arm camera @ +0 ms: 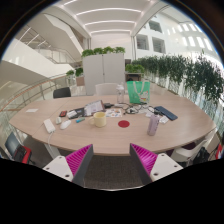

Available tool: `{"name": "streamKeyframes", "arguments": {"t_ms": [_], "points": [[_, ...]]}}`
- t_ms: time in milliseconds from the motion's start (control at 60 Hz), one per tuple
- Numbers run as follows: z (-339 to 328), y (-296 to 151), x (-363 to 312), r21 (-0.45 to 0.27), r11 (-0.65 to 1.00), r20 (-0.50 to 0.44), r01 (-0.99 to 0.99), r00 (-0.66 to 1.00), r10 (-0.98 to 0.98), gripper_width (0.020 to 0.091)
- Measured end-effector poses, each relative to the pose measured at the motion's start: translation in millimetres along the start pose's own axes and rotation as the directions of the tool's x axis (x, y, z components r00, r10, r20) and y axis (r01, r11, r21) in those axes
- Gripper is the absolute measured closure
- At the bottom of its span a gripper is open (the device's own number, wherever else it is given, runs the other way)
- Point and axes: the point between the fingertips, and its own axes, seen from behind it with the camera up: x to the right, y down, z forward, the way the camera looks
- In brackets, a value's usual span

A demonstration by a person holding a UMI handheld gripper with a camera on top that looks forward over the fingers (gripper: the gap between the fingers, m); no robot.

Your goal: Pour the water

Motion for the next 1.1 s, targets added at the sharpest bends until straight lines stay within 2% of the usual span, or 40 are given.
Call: {"name": "streamKeyframes", "arguments": {"t_ms": [17,67,133,150,200,317,400,517,717,750,783,817,833,867,983,1100], "points": [[-5,6,-15,0.011,1.000,-0.012,0.001,1.000,-0.001,0.0274],[7,1,5,0.053,0.999,-0.021,0.008,1.000,-0.007,0.0266],[27,-11,36,0.174,0.985,-0.025,0.018,1.000,-0.014,0.0267],[18,-18,50,0.195,0.981,-0.028,0.017,1.000,-0.012,0.0267],[55,-11,80,0.236,0.972,-0.054,0.014,0.999,-0.002,0.0270],[134,1,151,0.227,0.974,-0.118,0.012,0.993,0.016,0.0274],[198,3,191,0.237,0.972,-0.133,-0.004,0.990,0.036,0.0276],[281,0,227,0.206,0.978,-0.137,-0.036,0.988,0.065,0.0278],[348,-12,263,0.206,0.977,-0.156,-0.055,0.984,0.088,0.0280],[356,-13,265,0.207,0.977,-0.154,-0.044,0.985,0.077,0.0298],[367,-14,263,0.200,0.979,-0.149,-0.029,0.987,0.059,0.0358],[376,-7,263,0.176,0.984,-0.141,-0.016,0.989,0.041,0.0511],[379,-4,264,0.162,0.987,-0.145,-0.008,0.989,0.032,0.0539],[380,-8,264,0.179,0.984,-0.140,-0.011,0.989,0.036,0.0537],[383,-11,260,0.175,0.984,-0.132,-0.017,0.990,0.040,0.0538],[387,-13,259,0.172,0.985,-0.136,-0.025,0.990,0.049,0.0572]]}}
